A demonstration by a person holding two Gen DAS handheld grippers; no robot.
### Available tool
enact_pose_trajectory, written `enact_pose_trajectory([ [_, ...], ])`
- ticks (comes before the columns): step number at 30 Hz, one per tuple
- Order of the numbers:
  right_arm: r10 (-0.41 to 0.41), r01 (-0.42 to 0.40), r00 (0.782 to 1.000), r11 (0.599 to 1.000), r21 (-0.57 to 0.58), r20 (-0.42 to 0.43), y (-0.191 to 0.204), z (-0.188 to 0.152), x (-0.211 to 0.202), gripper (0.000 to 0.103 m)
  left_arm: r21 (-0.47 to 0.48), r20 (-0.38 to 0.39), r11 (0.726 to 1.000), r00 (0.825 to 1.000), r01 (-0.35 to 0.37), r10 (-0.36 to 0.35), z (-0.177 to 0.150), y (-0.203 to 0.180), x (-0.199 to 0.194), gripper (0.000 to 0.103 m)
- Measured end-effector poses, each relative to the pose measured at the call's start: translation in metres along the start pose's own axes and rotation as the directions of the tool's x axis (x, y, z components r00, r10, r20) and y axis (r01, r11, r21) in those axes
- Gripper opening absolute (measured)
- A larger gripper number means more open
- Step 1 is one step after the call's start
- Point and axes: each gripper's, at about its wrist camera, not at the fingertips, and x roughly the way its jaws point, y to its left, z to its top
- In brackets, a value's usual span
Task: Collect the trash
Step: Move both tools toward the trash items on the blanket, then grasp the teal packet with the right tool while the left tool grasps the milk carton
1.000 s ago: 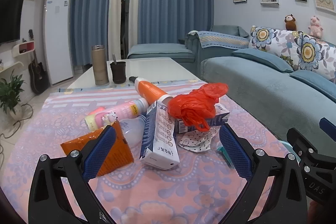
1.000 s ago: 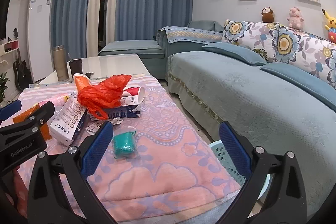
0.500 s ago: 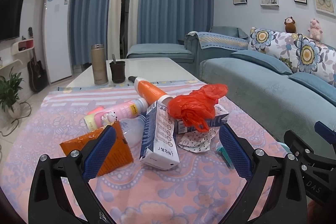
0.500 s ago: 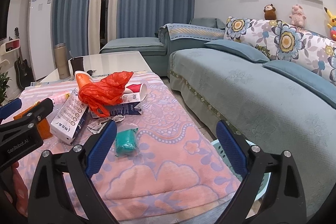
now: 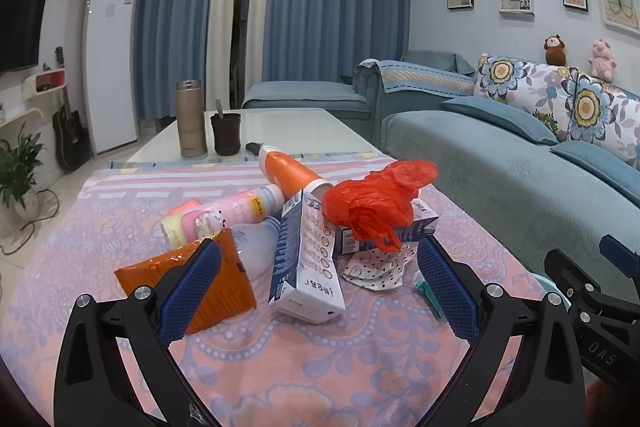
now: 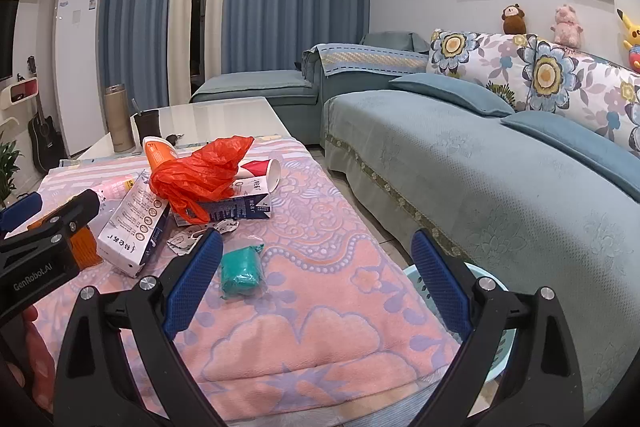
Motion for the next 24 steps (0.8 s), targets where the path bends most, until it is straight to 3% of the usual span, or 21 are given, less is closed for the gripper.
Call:
enact_pose_trajectory([
  [10, 0.013, -0.013, 1.000, 1.000, 0.000, -0.006, 0.003, 0.000, 0.002, 0.091, -0.017, -0.021, 1.000, 1.000, 0.020, -0.021, -0.002, 0.008, 0.005, 0.095],
  [16, 0.037, -0.038, 0.999, 0.996, -0.076, -0.021, 0.015, -0.004, 0.008, 0.095, -0.118, -0.081, 0.990, 0.993, 0.071, -0.081, 0.001, 0.039, 0.017, 0.091],
  [20, 0.103, -0.106, 0.994, 0.993, -0.060, -0.045, 0.015, 0.000, 0.017, 0.095, -0.122, -0.188, 0.988, 0.975, 0.098, -0.120, 0.002, 0.047, 0.046, 0.089],
  [24, 0.109, -0.116, 0.990, 0.991, -0.069, -0.091, 0.018, 0.003, 0.035, 0.076, -0.105, -0.278, 0.987, 0.949, 0.124, -0.148, 0.005, 0.041, 0.078, 0.083],
])
